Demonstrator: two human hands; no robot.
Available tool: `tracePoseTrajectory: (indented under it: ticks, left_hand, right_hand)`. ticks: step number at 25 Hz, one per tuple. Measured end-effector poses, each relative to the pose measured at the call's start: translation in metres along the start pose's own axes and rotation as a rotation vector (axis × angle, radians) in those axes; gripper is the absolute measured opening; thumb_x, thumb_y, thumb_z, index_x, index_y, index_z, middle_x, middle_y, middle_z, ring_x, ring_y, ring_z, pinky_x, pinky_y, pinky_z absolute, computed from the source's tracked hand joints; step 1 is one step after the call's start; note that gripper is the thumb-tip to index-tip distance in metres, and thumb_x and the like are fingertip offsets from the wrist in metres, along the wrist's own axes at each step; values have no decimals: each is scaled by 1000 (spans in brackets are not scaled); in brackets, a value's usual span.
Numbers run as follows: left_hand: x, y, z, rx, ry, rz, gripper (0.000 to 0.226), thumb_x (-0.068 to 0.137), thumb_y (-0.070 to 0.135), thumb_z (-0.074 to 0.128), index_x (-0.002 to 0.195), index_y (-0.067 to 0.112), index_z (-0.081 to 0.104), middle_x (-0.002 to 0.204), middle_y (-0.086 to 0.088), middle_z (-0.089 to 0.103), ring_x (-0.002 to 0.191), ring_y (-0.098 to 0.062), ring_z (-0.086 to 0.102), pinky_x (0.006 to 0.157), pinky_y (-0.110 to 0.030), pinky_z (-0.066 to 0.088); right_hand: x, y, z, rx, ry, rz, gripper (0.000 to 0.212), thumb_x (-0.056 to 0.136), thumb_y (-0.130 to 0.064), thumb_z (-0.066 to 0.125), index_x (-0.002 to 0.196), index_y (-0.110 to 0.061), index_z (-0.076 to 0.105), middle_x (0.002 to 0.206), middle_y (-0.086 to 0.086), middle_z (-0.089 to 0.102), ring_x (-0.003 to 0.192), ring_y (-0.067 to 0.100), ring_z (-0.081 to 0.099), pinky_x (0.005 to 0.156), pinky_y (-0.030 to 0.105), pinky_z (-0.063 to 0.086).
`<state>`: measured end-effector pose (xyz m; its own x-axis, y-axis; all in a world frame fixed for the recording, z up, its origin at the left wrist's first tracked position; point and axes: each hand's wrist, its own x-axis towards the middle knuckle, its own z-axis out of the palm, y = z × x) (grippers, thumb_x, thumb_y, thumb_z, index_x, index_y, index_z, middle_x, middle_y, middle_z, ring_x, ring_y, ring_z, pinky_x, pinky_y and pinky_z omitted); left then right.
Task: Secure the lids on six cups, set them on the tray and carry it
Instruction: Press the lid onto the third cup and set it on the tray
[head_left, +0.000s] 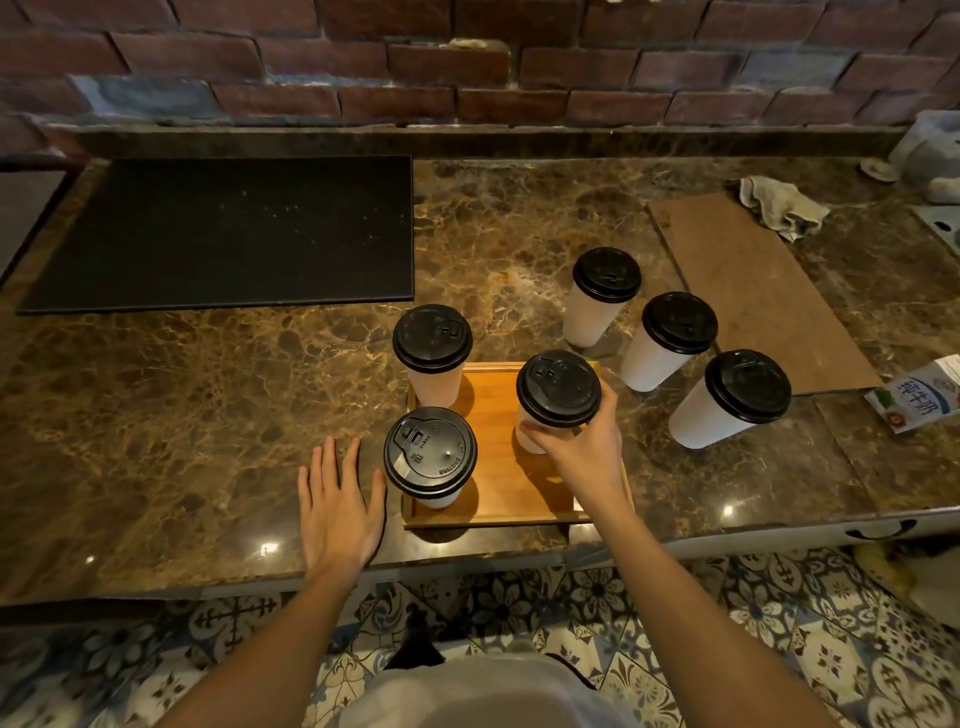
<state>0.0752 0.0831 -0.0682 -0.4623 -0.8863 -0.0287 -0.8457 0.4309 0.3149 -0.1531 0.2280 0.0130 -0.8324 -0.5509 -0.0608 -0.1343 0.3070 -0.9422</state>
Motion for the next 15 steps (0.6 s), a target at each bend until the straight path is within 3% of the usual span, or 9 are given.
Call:
tracePoseTrajectory:
  ticks: [2, 6, 15]
  left_hand:
    - [0, 2, -1, -2, 2, 0, 56, 98, 37, 42, 149, 18, 28, 158, -10, 18, 147, -24, 10, 119, -40, 3]
    - [2, 2, -2, 0, -1, 1, 55, 98, 36, 40, 149, 17, 29, 158, -11, 18, 147, -25, 9, 119, -41, 2]
    - [4, 6, -7, -16, -15, -13, 57, 97, 32, 48, 148, 17, 29, 157, -11, 18, 147, -25, 9, 118, -39, 0]
  right_hand:
    - [8, 0, 6, 14, -18, 6, 91, 63, -20, 91, 131, -32, 31, 117, -25, 49, 117, 3, 47, 98, 24, 41]
    - [28, -2, 22, 21, -73, 3, 93, 65, -18, 91, 138, -22, 33, 122, -25, 48, 125, 7, 47, 108, 36, 43]
    - [63, -8, 44, -31, -117, -17, 100, 66, -23, 90, 144, -16, 28, 139, -2, 51, 131, 13, 45, 110, 38, 41]
